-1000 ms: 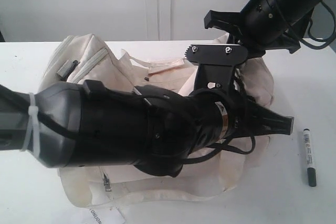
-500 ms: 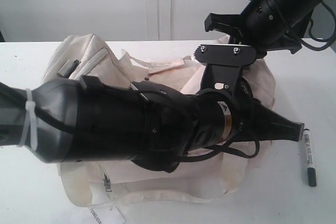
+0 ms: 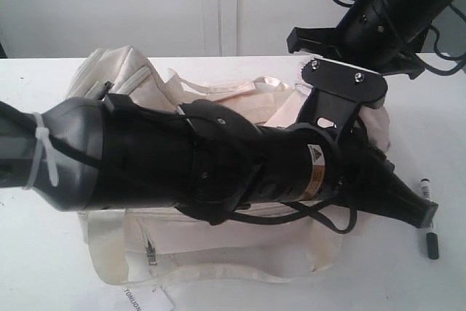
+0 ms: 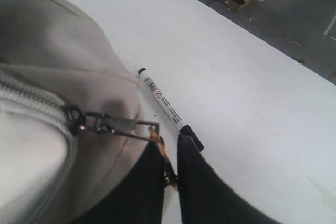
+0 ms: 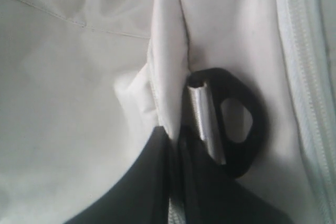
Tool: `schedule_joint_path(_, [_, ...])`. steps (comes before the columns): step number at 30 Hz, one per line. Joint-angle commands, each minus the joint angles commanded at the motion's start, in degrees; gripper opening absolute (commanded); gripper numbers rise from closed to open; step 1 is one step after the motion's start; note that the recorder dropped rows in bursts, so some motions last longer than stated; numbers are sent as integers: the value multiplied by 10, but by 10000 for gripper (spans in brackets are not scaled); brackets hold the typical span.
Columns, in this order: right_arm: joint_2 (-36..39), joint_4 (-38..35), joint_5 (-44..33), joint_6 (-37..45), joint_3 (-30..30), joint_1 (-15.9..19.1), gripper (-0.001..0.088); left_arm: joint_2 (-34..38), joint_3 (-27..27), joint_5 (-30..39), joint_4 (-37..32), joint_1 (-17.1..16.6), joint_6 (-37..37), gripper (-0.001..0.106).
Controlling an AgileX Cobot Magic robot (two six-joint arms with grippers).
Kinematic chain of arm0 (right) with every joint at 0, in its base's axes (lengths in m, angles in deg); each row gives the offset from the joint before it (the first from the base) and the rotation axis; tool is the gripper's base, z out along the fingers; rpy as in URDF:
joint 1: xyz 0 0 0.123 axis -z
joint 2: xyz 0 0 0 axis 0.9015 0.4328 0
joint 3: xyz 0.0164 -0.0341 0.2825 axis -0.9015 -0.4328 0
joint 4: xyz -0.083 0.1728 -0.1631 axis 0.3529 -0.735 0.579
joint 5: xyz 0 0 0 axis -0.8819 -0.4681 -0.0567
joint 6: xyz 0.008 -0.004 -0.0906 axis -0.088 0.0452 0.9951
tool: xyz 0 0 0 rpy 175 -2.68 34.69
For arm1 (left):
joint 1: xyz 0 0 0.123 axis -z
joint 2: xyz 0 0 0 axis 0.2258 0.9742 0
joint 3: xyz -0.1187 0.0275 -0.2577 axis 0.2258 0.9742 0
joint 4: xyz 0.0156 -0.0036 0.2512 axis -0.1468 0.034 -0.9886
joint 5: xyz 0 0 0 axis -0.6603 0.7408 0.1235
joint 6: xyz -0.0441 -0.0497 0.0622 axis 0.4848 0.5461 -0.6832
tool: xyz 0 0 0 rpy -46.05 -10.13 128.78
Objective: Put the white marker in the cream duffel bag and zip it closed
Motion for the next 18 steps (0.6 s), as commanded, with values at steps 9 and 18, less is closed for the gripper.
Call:
schedule_joint_path(9, [0,0,3,8,0,0,0,0,0,-44,0,-1,-50,0])
schedule_joint_path(18, [0,0,1,8,0,0,0,-4,15,-44,0,-43,-50,0])
